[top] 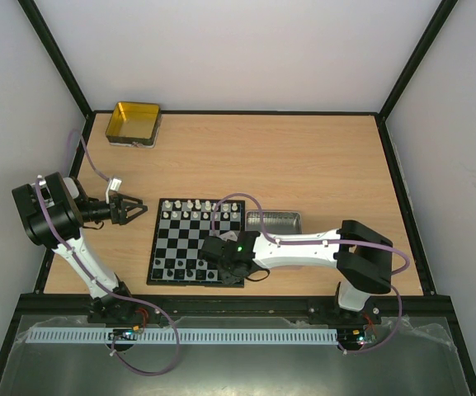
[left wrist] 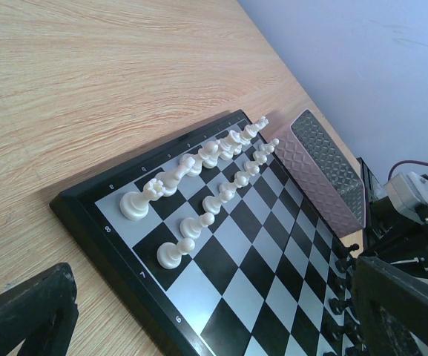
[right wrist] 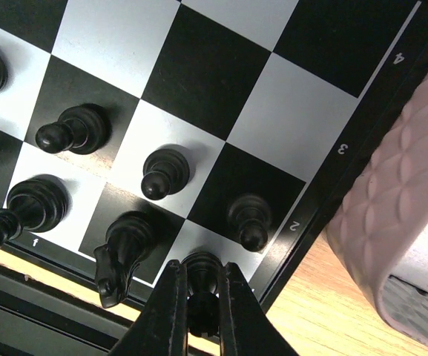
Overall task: Set up the chess pieces on the board
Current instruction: Place the chess piece on the chessboard.
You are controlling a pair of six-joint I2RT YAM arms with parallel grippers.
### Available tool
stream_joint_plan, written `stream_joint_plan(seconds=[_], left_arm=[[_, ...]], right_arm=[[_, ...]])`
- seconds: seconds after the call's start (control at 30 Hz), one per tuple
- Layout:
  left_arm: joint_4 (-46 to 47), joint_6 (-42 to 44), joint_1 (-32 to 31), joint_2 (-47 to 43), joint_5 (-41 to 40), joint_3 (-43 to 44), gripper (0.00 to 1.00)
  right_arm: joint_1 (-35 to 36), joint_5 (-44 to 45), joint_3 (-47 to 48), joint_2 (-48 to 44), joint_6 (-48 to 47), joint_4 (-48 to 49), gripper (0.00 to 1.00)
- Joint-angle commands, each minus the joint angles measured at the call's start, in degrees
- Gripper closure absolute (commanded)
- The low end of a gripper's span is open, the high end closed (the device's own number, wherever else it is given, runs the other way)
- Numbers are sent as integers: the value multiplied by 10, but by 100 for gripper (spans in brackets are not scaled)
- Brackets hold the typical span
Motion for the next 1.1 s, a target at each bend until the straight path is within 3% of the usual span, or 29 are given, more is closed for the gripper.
stream_joint_plan(seconds=[0.0, 0.47, 1.07], left_arm=[[-2, 26, 3, 2, 19, 5, 0], [-2, 26, 3, 2, 19, 5, 0], [-3, 26, 3, 3, 19, 6, 0]], right_arm=[[4, 3, -4, 9, 1, -1, 98], [4, 1, -5, 10, 4, -3, 98], [4, 0, 0, 13, 0, -7, 88]])
